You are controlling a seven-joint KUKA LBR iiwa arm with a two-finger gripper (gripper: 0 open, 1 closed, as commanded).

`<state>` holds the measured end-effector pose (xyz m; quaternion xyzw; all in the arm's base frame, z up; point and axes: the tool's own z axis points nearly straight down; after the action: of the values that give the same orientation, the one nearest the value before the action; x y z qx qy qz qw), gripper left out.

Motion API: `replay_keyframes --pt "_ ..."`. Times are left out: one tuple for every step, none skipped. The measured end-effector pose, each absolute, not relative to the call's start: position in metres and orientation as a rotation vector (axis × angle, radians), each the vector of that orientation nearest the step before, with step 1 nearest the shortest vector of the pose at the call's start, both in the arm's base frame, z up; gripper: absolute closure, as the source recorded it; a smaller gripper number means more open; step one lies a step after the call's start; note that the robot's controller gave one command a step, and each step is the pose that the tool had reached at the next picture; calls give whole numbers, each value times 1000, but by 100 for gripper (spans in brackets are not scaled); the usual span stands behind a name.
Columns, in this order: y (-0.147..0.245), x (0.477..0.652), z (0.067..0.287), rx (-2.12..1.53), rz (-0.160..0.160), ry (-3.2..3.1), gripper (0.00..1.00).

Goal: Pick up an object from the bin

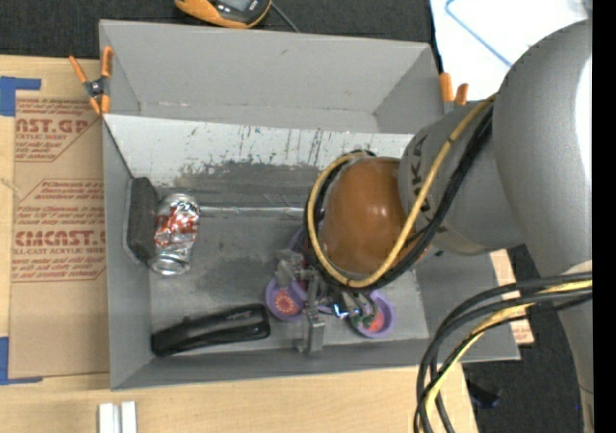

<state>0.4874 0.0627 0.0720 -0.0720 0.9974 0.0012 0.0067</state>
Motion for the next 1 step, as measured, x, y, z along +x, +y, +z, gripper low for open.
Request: replay_keyframes --pt "10 490 77 114 12 3132 100"
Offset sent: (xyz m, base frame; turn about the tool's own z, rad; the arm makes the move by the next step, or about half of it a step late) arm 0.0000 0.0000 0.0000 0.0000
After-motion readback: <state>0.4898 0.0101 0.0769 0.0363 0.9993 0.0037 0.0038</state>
